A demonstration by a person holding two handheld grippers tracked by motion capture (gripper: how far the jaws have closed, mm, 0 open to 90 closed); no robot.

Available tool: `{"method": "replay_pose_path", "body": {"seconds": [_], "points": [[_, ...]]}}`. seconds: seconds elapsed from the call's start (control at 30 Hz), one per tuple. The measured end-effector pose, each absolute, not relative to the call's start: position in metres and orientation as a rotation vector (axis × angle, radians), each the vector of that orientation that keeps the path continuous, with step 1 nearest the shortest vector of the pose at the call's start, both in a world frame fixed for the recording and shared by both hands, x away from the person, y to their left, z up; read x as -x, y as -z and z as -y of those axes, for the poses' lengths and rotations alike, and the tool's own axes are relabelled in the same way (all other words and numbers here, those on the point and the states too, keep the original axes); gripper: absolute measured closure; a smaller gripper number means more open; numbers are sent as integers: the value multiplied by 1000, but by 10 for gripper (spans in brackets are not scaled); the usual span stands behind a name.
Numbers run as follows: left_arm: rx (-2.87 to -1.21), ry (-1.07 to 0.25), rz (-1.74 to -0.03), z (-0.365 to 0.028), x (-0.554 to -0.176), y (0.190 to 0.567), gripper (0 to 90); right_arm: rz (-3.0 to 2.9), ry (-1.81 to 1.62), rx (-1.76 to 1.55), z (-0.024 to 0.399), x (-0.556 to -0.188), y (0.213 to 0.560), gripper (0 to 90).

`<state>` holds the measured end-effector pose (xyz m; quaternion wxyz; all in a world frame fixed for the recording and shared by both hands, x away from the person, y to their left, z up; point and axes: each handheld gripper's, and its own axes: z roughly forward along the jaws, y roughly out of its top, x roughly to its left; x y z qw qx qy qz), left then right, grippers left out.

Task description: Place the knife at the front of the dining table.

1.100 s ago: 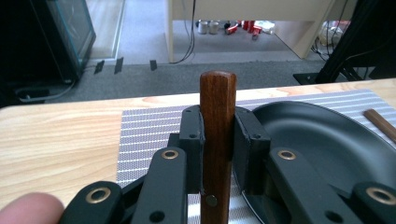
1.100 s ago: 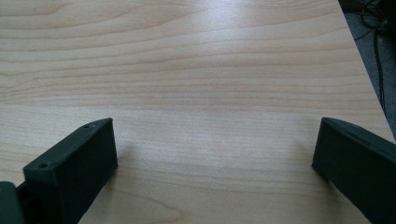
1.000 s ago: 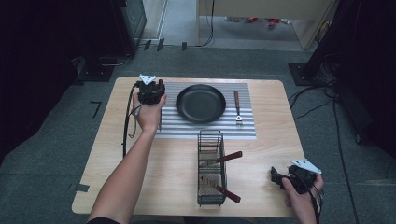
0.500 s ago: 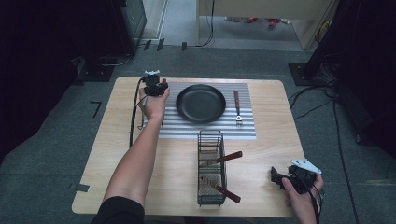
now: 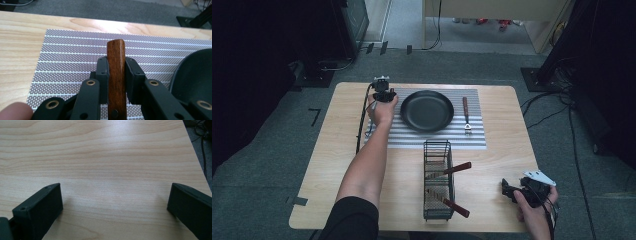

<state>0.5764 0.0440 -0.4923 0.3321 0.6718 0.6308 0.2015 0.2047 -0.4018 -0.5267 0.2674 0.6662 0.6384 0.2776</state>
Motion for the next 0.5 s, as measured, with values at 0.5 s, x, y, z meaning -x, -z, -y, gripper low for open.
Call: {"method": "replay_pose_path", "body": {"seconds": [0.5], "points": [[-1807, -521, -1674, -36, -582, 503, 745, -1726, -748, -1798, 402, -205, 527, 0]]}}
